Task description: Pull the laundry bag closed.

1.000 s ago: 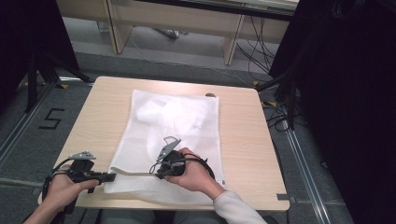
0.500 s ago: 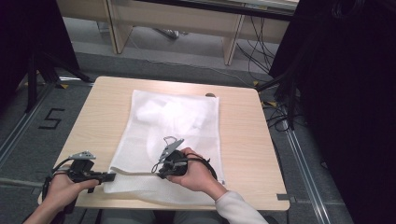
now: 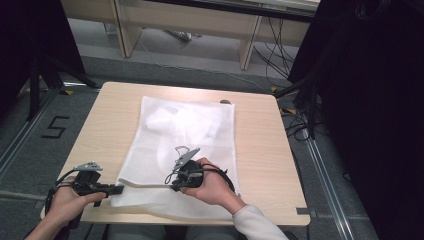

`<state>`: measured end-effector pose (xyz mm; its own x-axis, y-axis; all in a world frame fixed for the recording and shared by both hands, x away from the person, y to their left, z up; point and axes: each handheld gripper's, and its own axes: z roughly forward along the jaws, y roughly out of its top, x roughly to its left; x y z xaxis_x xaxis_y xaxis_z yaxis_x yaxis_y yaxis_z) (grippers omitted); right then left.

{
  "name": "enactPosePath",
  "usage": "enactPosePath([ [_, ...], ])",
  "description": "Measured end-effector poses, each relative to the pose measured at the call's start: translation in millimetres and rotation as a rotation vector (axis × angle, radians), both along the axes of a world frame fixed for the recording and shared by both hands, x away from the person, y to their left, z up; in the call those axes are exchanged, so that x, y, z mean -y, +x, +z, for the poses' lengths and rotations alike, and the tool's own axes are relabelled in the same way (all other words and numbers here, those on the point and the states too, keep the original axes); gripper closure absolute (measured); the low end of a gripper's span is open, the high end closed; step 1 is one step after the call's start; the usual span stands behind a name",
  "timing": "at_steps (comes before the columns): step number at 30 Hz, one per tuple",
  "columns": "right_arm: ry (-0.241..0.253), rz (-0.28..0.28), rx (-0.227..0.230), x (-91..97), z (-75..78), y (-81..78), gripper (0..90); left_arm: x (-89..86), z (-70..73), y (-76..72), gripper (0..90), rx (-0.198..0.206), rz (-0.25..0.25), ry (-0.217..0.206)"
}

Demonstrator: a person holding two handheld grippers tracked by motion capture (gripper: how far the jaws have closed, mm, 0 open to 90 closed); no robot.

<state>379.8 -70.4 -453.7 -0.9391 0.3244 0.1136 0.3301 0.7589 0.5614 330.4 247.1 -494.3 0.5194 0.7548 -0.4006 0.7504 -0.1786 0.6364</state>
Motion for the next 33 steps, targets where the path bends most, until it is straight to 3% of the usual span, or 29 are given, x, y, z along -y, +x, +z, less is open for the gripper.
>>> enactPosePath([
  [11,-0.002,-0.002,0.002,5.9,2.5,0.0,82.6,0.0,-0.6,0.1,85.8,0.002,0.003,0.007],
  [14,-0.003,0.0,0.004,6.0,1.7,0.0,82.6,-1.4,0.0,0.6,85.7,-0.017,-0.01,0.012],
  [22,-0.003,-0.014,-0.011,11.4,2.6,0.0,82.6,-1.5,-0.4,0.7,85.7,-0.017,-0.009,0.015],
  [23,-0.015,-0.023,-0.04,12.6,3.5,-1.3,82.6,-1.4,-0.5,0.7,85.8,-0.018,-0.01,0.013],
  [26,-0.022,-0.044,-0.045,14.7,4.2,-1.9,82.6,-1.4,-0.4,0.7,85.7,-0.017,-0.009,0.016],
  [28,-0.005,-0.022,-0.023,15.6,3.4,0.4,82.6,-1.3,-0.2,0.7,85.7,-0.016,-0.01,0.019],
  [29,-0.019,-0.038,-0.041,16.1,4.8,-0.9,82.6,-1.3,-0.3,0.7,85.8,-0.017,-0.009,0.015],
  [32,-0.009,-0.026,-0.035,17.7,4.4,0.1,82.6,-1.4,-0.3,0.6,85.8,-0.016,-0.008,0.015],
  [33,-0.004,-0.021,-0.017,18.3,3.7,1.2,82.6,-1.4,-0.3,0.7,85.8,-0.015,-0.01,0.017],
])
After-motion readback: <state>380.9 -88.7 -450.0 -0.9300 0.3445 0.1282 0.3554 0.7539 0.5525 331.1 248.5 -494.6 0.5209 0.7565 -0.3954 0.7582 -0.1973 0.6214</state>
